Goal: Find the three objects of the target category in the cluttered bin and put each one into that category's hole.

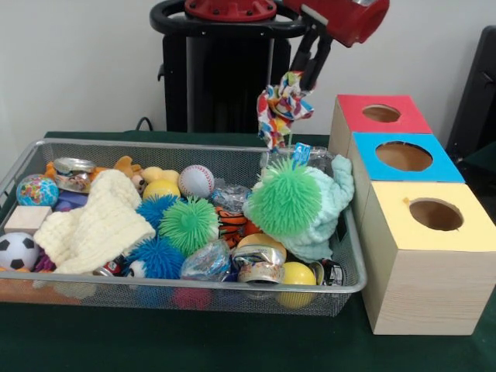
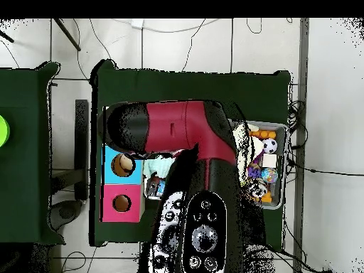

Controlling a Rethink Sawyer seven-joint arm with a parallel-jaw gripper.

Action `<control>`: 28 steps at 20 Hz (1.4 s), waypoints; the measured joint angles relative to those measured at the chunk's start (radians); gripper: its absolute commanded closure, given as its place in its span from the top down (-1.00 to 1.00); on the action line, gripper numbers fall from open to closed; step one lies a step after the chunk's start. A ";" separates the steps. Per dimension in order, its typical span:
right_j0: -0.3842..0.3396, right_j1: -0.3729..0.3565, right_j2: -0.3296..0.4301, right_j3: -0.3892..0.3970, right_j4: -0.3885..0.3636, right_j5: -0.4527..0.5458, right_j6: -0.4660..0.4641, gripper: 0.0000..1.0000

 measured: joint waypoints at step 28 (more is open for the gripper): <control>-0.027 -0.021 0.000 0.034 -0.066 -0.053 0.000 -1.00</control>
